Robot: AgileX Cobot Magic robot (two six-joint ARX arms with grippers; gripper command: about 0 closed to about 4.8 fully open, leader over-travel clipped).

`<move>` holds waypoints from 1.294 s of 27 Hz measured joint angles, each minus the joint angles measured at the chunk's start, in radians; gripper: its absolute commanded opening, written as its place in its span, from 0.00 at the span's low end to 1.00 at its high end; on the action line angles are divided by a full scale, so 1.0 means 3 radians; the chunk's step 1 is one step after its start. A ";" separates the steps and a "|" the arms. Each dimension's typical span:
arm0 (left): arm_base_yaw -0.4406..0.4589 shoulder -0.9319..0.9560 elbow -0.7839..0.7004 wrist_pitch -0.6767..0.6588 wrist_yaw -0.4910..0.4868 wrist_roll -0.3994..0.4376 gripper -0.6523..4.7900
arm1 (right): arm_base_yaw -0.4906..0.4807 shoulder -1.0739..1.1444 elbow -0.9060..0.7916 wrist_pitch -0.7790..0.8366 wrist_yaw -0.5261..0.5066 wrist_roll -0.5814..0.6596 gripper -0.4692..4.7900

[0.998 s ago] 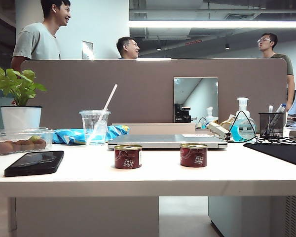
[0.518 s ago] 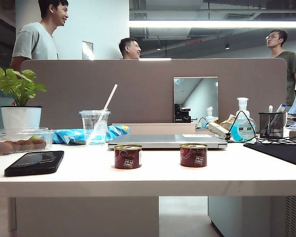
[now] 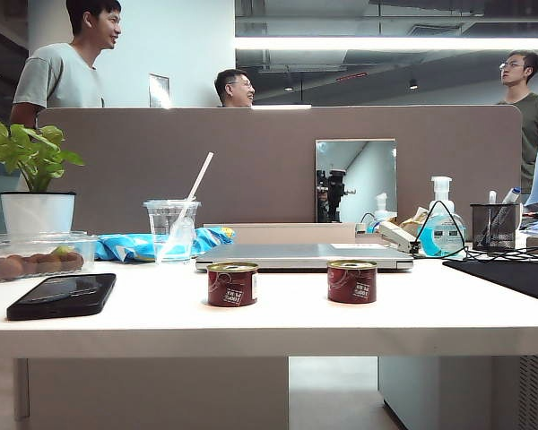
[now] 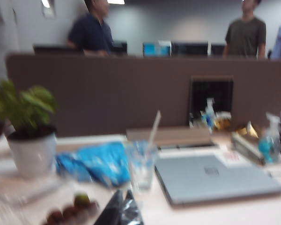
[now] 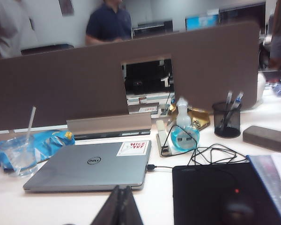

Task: Stack a can of tomatoes on the right onto the can of tomatoes on the left.

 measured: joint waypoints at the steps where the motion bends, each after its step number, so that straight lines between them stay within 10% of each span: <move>1: 0.0001 0.0047 0.0089 0.0014 -0.0027 0.0000 0.11 | 0.0000 0.0053 0.0145 -0.0153 0.0000 -0.0056 0.08; 6: 0.0003 0.0955 0.0520 0.0216 0.0164 0.0000 0.11 | 0.0001 0.0643 0.1097 -0.1021 -0.0291 -0.0451 0.08; 13: -0.0487 0.2040 0.0991 0.0146 0.1508 0.0361 0.11 | 0.0006 0.1334 0.1564 -0.1387 -0.0748 -0.0543 0.09; 20: -0.1554 0.2196 0.0941 -0.0556 0.0398 0.0746 0.11 | 0.0046 0.1671 0.1330 -0.1442 -0.0858 -0.0791 0.13; 25: -0.1841 0.2196 0.0791 -0.0613 0.0223 0.0704 0.11 | 0.0381 0.1909 0.1033 -0.1151 -0.0833 -0.0944 0.16; 30: -0.1820 0.2199 0.0779 -0.0635 0.0069 0.0607 0.11 | 0.0921 0.2351 0.0919 -0.0601 -0.0327 -0.0960 0.60; 35: -0.1823 0.2199 0.0779 -0.0636 0.0071 0.0598 0.11 | 0.1217 0.3367 0.0937 0.0300 -0.0198 -0.0979 0.69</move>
